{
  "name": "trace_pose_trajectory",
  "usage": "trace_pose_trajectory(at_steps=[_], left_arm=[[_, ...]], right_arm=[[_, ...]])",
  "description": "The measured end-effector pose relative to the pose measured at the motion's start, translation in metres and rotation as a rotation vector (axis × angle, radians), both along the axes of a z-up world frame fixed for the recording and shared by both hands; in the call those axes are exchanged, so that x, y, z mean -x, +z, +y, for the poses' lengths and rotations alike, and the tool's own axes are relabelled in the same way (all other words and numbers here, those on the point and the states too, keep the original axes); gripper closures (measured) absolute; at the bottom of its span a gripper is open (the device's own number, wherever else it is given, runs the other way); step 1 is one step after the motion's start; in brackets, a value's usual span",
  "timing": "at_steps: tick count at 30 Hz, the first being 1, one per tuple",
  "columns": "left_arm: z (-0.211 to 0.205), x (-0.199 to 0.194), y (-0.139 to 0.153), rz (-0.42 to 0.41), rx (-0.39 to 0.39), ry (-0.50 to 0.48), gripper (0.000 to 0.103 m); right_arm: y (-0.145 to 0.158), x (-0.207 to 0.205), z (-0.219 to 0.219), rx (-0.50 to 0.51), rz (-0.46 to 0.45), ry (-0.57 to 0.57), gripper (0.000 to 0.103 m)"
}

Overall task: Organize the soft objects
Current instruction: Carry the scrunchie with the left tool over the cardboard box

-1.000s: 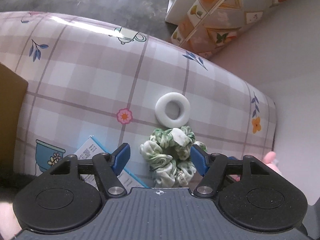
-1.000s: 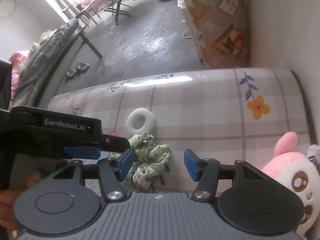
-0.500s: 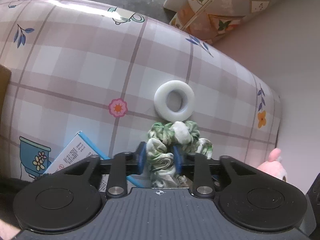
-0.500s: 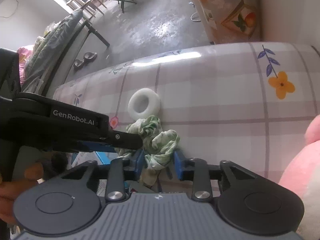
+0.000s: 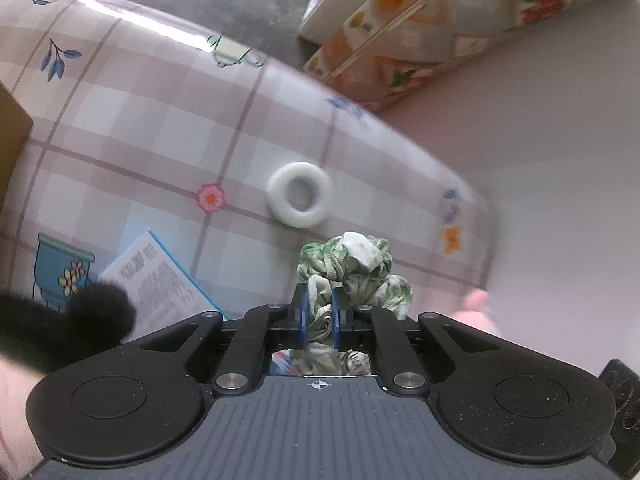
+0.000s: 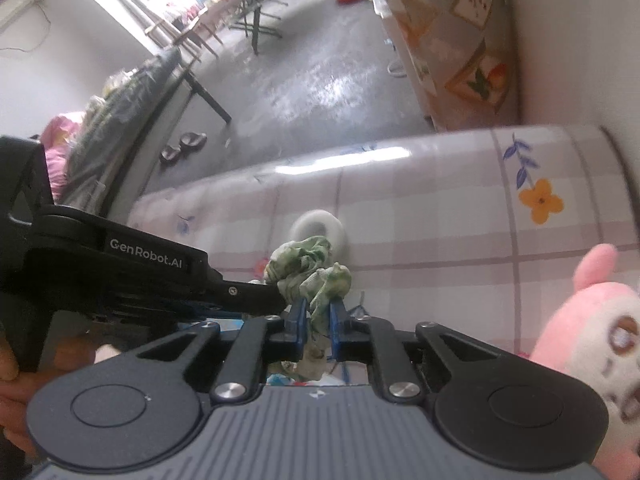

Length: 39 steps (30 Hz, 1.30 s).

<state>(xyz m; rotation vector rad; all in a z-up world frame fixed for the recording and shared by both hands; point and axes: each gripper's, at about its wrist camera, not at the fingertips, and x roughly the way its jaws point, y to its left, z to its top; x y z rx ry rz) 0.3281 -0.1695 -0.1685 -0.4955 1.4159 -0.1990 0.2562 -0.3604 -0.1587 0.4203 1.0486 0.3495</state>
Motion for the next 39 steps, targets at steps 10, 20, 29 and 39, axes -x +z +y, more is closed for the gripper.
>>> trace_pose_trajectory(at_steps=[10,20,29,39], left_arm=[[0.039,0.075,0.068,-0.047,0.107,0.025,0.094],[0.161,0.169,0.132,-0.020,0.159,0.208,0.094],[0.276,0.202,0.156,-0.041,0.132,0.375,0.094],[0.351,0.151,0.103,-0.075,0.121,0.404,0.094]], right_arm=[[0.084,0.071,0.034,-0.053,-0.049,0.066,0.090],[0.140,0.113,0.144,-0.158,0.039,0.223,0.090],[0.152,0.101,0.264,-0.214,0.053,0.335,0.090],[0.105,0.045,0.355,-0.076,0.034,0.366,0.090]])
